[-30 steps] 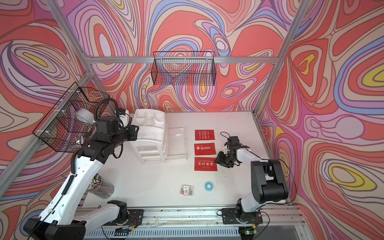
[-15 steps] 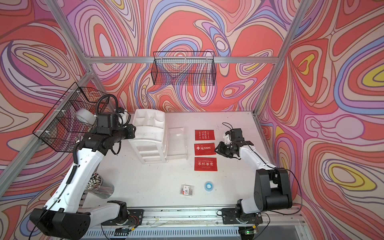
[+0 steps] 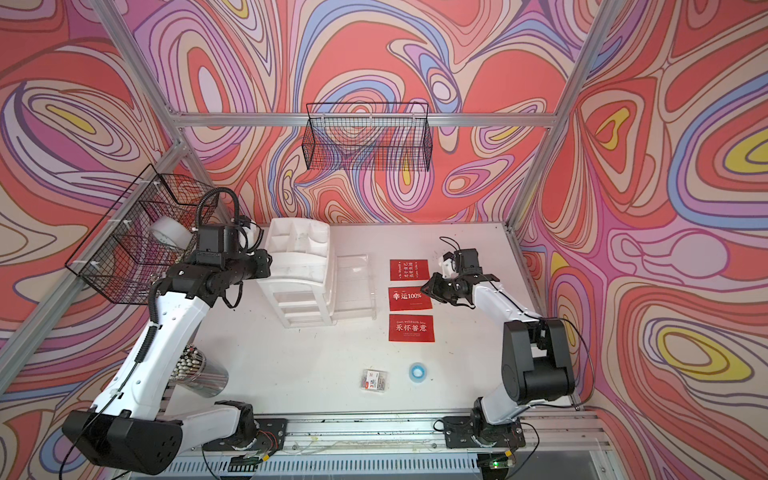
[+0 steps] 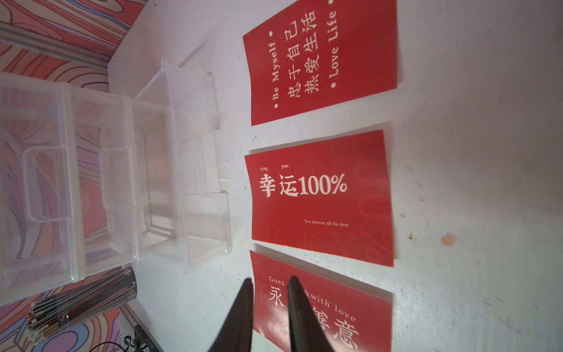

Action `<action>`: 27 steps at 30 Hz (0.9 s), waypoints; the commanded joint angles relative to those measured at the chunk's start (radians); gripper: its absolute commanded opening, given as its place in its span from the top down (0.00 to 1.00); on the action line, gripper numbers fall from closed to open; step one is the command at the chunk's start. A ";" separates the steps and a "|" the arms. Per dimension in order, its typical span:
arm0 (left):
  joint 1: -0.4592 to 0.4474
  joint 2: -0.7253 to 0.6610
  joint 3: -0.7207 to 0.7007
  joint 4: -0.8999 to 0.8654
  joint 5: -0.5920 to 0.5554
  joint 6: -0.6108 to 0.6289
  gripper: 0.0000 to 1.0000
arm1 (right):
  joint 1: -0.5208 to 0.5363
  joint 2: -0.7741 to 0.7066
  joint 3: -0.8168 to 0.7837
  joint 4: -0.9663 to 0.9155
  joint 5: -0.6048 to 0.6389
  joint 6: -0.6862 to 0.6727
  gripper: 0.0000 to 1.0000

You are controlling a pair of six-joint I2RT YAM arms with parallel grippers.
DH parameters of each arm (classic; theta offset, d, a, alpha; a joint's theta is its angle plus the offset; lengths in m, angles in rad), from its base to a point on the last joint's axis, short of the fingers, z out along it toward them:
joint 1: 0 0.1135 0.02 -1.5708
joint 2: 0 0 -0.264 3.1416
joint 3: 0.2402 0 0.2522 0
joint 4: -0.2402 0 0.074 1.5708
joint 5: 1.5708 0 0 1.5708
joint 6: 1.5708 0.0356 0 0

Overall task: Take the postcards out of the drawer
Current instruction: Close the drawer in the storage box.

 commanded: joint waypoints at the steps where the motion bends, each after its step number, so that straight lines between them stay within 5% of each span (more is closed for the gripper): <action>1: 0.009 -0.014 0.017 -0.047 -0.030 -0.015 0.68 | 0.034 0.045 0.034 0.043 -0.015 0.014 0.78; 27: 0.010 0.015 -0.016 -0.061 -0.048 -0.002 0.80 | 0.167 0.259 0.203 0.068 0.009 0.026 0.78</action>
